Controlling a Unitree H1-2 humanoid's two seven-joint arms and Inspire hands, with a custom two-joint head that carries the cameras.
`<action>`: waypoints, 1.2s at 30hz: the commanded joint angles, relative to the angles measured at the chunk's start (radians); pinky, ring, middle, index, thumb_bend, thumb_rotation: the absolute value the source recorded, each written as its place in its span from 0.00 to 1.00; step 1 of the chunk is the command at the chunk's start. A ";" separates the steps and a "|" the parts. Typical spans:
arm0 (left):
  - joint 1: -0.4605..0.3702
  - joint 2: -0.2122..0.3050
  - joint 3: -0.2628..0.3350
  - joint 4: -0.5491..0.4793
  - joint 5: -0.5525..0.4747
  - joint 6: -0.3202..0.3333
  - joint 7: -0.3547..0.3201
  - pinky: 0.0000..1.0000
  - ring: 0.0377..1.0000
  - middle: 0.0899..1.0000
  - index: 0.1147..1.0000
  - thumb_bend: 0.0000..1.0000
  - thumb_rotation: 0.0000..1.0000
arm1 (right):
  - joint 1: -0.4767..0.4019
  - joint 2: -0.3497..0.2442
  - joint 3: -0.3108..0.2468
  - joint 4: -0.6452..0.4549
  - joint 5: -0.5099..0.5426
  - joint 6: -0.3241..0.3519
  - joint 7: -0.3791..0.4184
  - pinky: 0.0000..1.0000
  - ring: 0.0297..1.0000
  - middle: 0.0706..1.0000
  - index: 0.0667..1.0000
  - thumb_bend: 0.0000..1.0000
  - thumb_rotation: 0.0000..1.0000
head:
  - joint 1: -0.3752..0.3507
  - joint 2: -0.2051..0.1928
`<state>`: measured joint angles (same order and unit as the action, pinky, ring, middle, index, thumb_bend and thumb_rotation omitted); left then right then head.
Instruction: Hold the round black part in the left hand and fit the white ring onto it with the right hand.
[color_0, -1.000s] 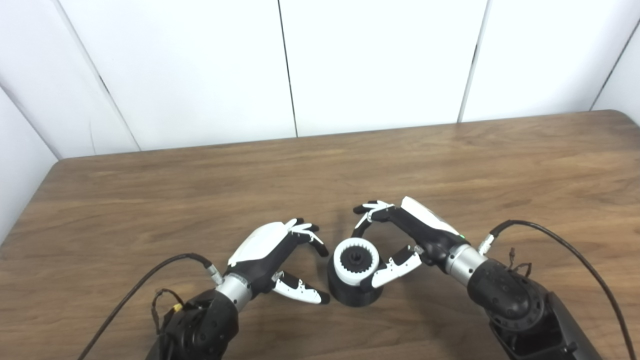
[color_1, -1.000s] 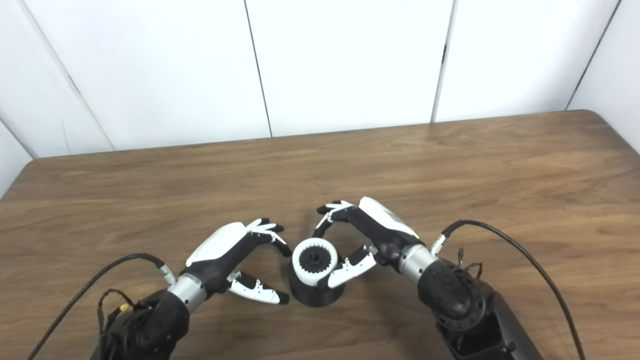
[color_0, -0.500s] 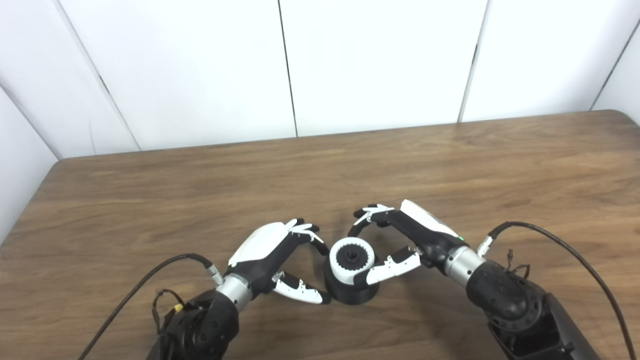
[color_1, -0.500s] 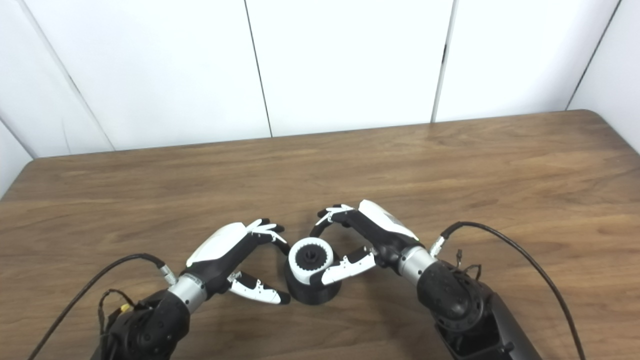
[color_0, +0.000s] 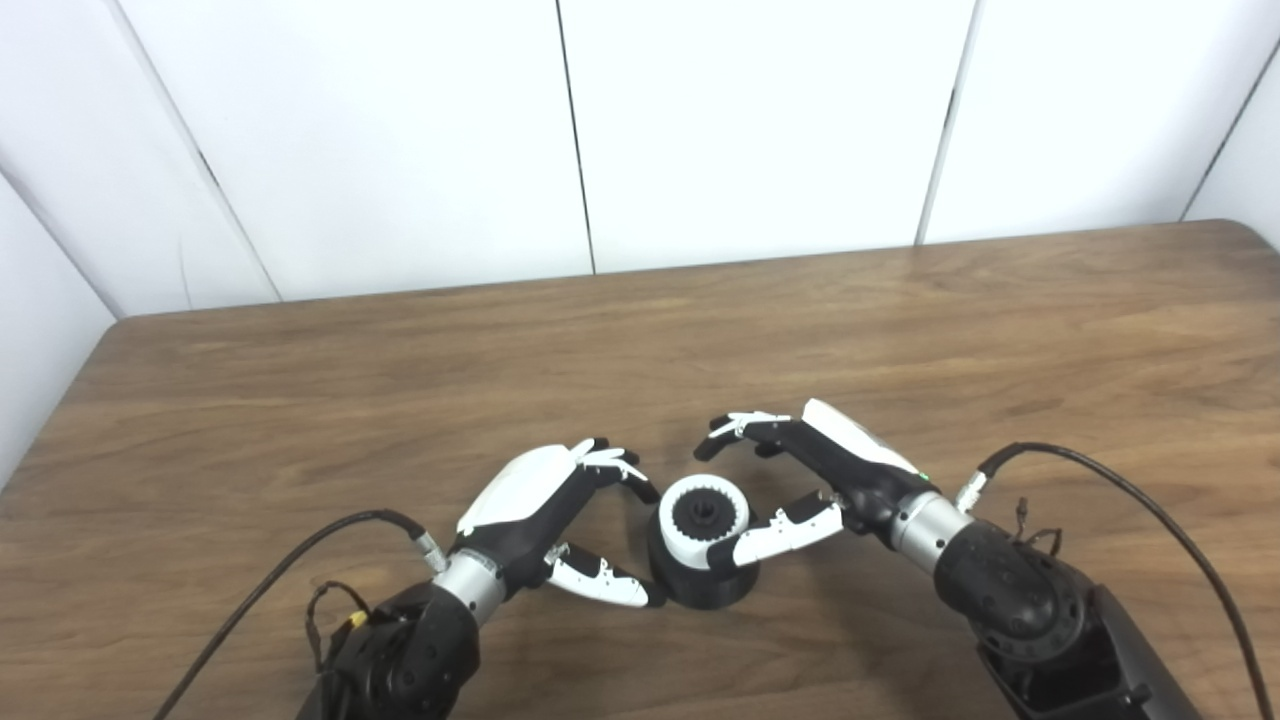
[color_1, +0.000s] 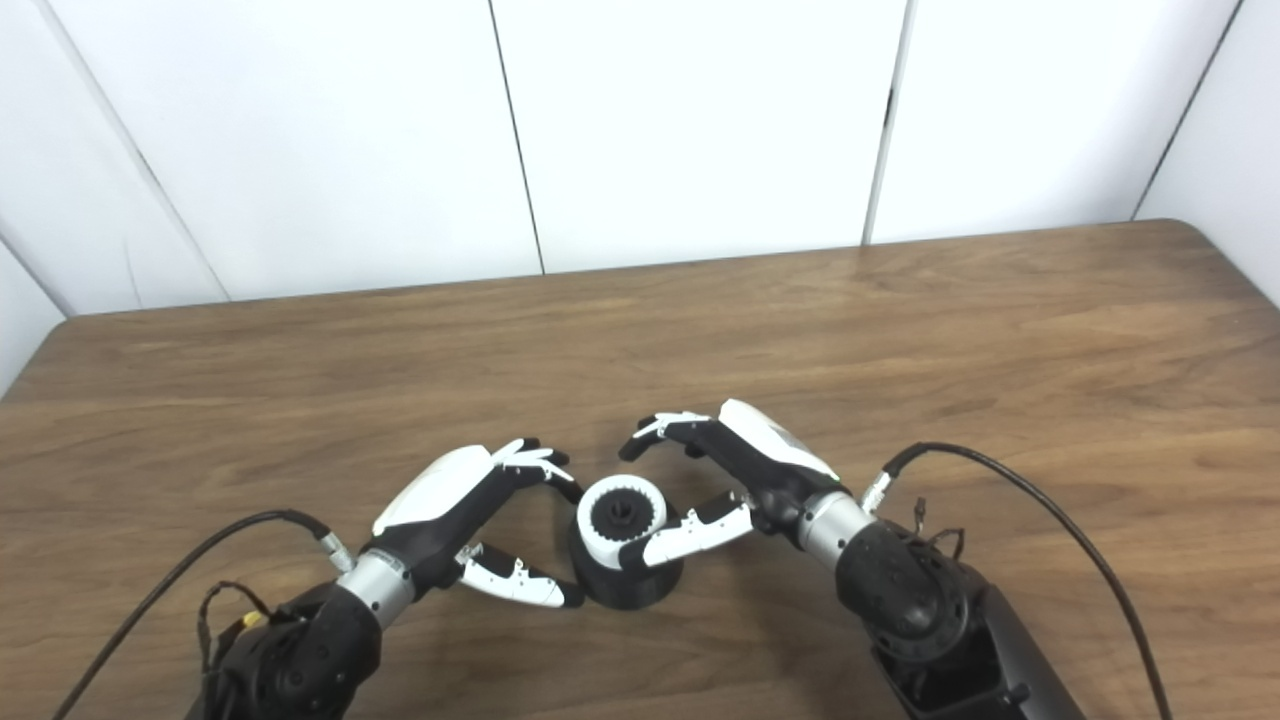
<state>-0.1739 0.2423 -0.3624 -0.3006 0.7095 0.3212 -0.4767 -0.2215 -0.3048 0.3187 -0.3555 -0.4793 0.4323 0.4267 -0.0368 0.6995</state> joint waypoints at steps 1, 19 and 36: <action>-0.019 0.002 0.002 -0.012 0.003 -0.016 0.023 0.91 0.99 0.90 0.66 0.95 0.30 | -0.022 -0.004 -0.020 -0.032 0.010 -0.012 -0.011 0.85 0.95 0.89 0.73 1.00 0.44 | -0.002 -0.001; -0.001 0.020 0.030 -0.057 -0.045 -0.002 0.002 0.88 0.97 0.91 0.83 1.00 0.33 | -0.012 -0.018 -0.063 -0.060 0.036 0.020 -0.007 0.91 0.96 0.92 0.79 1.00 0.48 | -0.003 -0.010; 0.003 0.096 0.133 -0.133 -0.199 0.078 -0.075 0.87 0.96 0.95 0.89 0.98 0.39 | 0.022 -0.049 -0.143 -0.072 0.081 0.012 -0.020 0.92 0.94 0.91 0.83 1.00 0.56 | -0.008 -0.014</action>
<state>-0.1529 0.3187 -0.2535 -0.3943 0.5310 0.3974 -0.5726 -0.1831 -0.3429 0.1949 -0.3885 -0.4127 0.4551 0.4287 -0.0445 0.6857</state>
